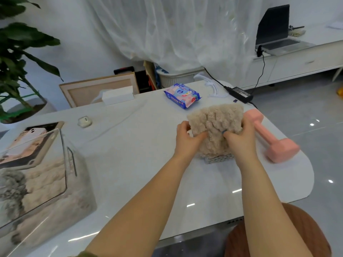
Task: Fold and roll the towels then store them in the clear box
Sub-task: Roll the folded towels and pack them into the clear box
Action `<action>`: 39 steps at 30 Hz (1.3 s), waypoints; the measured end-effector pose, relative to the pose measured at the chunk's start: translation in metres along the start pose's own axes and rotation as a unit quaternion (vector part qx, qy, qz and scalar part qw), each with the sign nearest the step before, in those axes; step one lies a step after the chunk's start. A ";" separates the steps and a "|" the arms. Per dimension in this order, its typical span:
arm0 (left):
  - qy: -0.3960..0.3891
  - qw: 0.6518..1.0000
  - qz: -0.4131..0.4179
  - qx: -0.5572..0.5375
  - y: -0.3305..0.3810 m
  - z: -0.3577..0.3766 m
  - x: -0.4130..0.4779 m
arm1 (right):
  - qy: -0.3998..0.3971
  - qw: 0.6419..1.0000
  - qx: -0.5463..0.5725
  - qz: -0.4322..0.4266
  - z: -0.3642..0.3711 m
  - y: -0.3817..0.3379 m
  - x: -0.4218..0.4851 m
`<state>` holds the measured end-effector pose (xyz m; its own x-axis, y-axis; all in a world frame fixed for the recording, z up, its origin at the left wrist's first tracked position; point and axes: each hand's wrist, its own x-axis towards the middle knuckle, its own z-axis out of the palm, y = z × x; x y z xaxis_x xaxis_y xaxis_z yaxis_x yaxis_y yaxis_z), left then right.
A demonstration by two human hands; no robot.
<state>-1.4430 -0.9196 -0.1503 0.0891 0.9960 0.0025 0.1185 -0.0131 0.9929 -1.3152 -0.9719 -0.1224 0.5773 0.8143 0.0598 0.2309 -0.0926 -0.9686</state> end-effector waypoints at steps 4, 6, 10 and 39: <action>-0.068 0.983 -0.088 -0.145 0.009 -0.012 -0.008 | -0.019 0.998 0.061 -0.005 -0.007 -0.012 -0.013; -0.094 0.974 -0.095 -0.183 0.015 -0.021 -0.012 | -0.048 0.997 0.064 -0.008 -0.010 -0.018 -0.014; -0.125 0.969 -0.082 -0.197 0.026 -0.048 -0.023 | -0.134 0.986 0.094 -0.042 -0.007 -0.035 -0.021; 0.016 0.917 -0.087 0.388 0.044 -0.466 -0.057 | -0.566 0.690 -0.342 -0.294 0.355 -0.176 -0.148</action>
<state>-1.9041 -0.9356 -0.0514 -0.0252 0.9910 -0.1316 0.7982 0.0992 0.5942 -1.7196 -0.8721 -0.0461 -0.6653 0.7170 -0.2081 0.7043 0.5102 -0.4937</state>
